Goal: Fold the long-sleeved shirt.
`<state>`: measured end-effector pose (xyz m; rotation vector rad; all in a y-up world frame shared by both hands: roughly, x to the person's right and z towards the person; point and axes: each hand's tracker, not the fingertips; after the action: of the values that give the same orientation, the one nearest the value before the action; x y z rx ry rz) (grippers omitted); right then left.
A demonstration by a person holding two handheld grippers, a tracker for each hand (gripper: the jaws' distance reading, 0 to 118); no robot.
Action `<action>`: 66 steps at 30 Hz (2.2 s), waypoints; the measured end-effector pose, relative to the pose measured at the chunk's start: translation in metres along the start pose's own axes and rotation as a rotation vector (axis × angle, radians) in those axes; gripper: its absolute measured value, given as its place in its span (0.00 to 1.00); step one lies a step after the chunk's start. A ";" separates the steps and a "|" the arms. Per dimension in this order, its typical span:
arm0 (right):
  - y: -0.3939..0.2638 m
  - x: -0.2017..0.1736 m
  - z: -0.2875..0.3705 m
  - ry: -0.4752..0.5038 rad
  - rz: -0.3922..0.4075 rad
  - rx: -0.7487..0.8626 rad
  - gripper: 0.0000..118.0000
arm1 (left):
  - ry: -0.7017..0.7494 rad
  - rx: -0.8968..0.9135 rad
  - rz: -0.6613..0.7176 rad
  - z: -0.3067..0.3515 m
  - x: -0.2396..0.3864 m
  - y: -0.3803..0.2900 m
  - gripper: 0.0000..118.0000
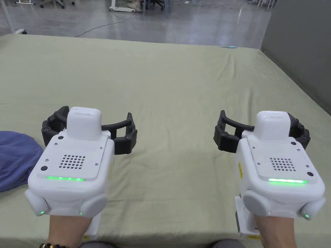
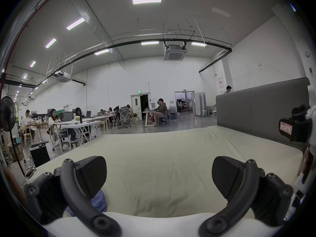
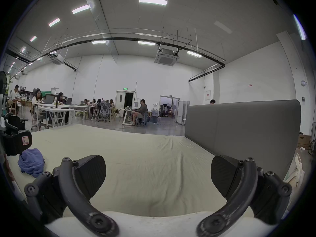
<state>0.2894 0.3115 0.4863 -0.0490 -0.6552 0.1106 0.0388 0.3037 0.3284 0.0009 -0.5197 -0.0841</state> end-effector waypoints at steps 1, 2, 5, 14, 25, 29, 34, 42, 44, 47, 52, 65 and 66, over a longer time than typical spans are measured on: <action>0.000 0.000 0.000 0.000 0.000 -0.001 1.00 | 0.000 -0.001 -0.001 0.000 0.000 0.000 1.00; 0.000 0.000 0.001 0.000 -0.002 -0.001 1.00 | 0.001 -0.002 -0.001 0.001 0.000 0.000 1.00; 0.000 0.000 0.001 0.000 -0.004 0.000 1.00 | -0.004 -0.002 0.005 0.002 -0.001 0.000 1.00; 0.002 0.000 0.003 -0.001 -0.004 -0.002 1.00 | -0.010 -0.008 0.007 0.003 -0.001 0.002 1.00; 0.001 0.000 0.002 -0.006 -0.004 -0.007 1.00 | -0.011 -0.013 0.007 0.002 -0.001 0.002 1.00; 0.000 0.001 0.002 -0.008 -0.009 -0.005 1.00 | -0.013 -0.012 0.001 0.002 0.000 0.002 1.00; 0.000 0.002 0.001 -0.009 -0.010 -0.021 1.00 | -0.014 -0.006 0.006 0.002 0.000 0.002 1.00; 0.001 0.007 0.002 0.016 -0.051 -0.049 0.58 | -0.011 -0.051 0.036 0.005 0.001 0.004 0.33; 0.003 0.008 0.001 -0.002 -0.054 -0.072 0.00 | 0.000 -0.075 0.047 0.003 0.001 0.005 0.00; 0.010 0.016 0.007 -0.004 -0.041 -0.093 0.00 | -0.031 -0.079 0.039 0.002 0.001 0.006 0.00; 0.007 0.019 0.009 -0.024 -0.053 -0.091 0.00 | -0.029 -0.082 0.008 -0.003 0.007 0.005 0.00; 0.017 -0.044 -0.012 0.113 -0.065 -0.065 0.00 | 0.059 -0.077 0.057 -0.002 -0.034 0.014 0.00; 0.020 -0.057 -0.013 0.145 -0.058 -0.055 0.00 | 0.090 -0.080 0.049 0.000 -0.042 0.011 0.00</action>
<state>0.2509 0.3247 0.4395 -0.0905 -0.5141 0.0326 0.0036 0.3185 0.3084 -0.0861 -0.4257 -0.0563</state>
